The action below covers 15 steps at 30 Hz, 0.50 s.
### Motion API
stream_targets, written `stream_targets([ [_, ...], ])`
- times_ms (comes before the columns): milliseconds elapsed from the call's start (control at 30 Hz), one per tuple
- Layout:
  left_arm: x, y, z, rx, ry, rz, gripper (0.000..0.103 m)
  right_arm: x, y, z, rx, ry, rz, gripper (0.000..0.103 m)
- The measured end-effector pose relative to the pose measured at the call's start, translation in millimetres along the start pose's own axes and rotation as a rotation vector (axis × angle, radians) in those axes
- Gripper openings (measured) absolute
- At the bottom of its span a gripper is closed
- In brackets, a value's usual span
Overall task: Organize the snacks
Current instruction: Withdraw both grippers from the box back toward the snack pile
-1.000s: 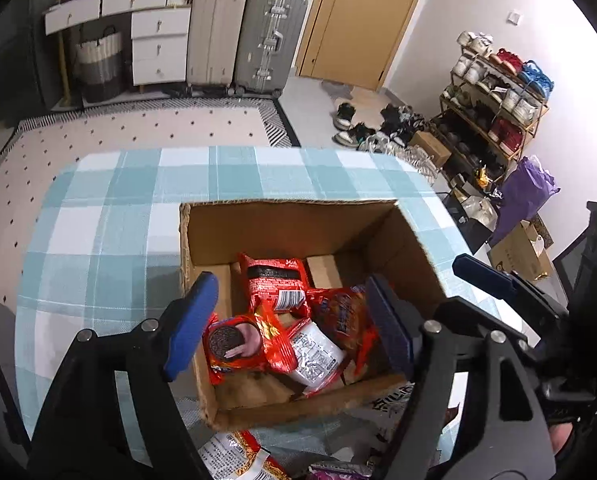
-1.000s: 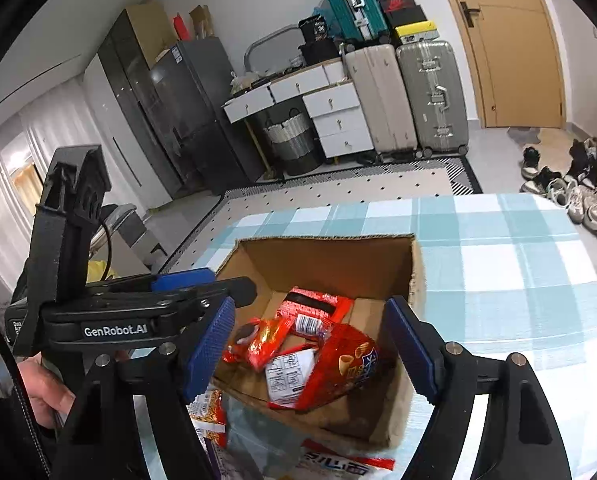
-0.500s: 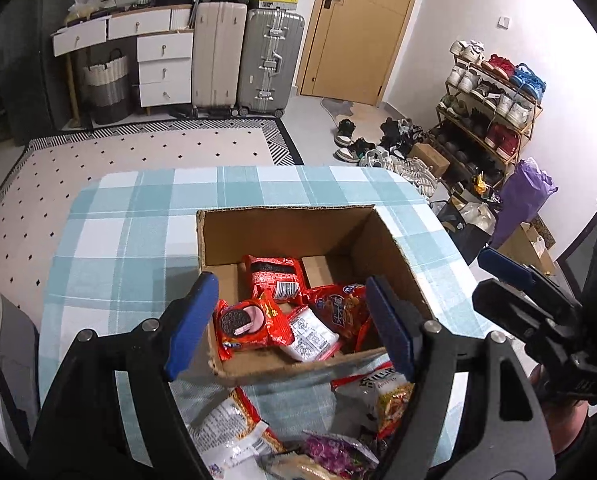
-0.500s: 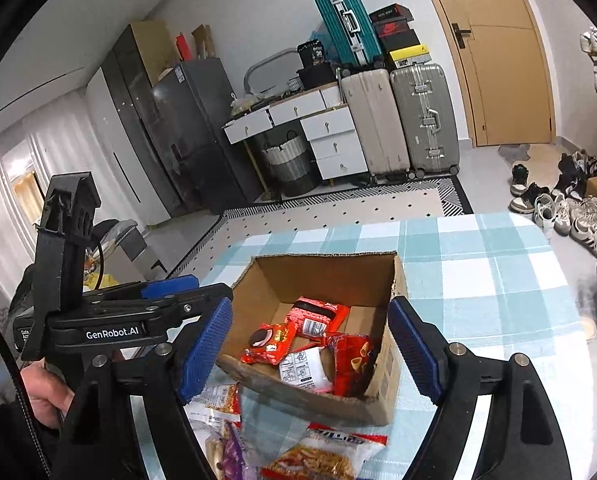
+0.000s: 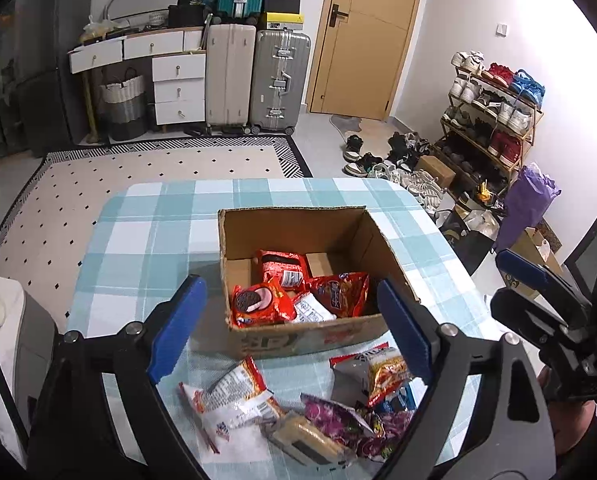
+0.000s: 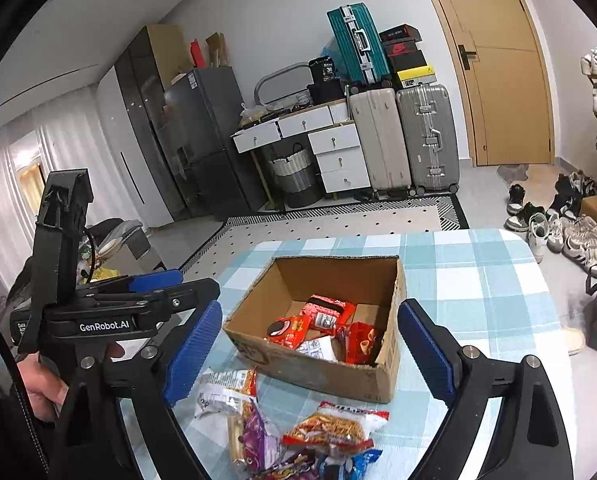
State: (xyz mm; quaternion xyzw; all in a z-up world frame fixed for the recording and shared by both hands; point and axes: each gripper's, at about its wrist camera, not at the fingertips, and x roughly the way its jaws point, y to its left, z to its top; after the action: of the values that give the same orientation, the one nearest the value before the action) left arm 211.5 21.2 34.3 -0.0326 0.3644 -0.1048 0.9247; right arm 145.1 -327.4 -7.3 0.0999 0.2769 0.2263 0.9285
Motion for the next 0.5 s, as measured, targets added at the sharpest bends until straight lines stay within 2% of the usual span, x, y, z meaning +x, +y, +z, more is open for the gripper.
stream_targets([
  [200,-24.4,-2.0,-16.0,-0.010,-0.024,0.006,0.100,-22.3,8.9,-10.6,-0.014,-0.009,-0.005,0.095],
  [500,-57.1,-4.0,-47.1,-0.021,-0.040,0.028,0.102,-60.2,27.8,-34.7,-0.064,-0.030,-0.012,0.099],
])
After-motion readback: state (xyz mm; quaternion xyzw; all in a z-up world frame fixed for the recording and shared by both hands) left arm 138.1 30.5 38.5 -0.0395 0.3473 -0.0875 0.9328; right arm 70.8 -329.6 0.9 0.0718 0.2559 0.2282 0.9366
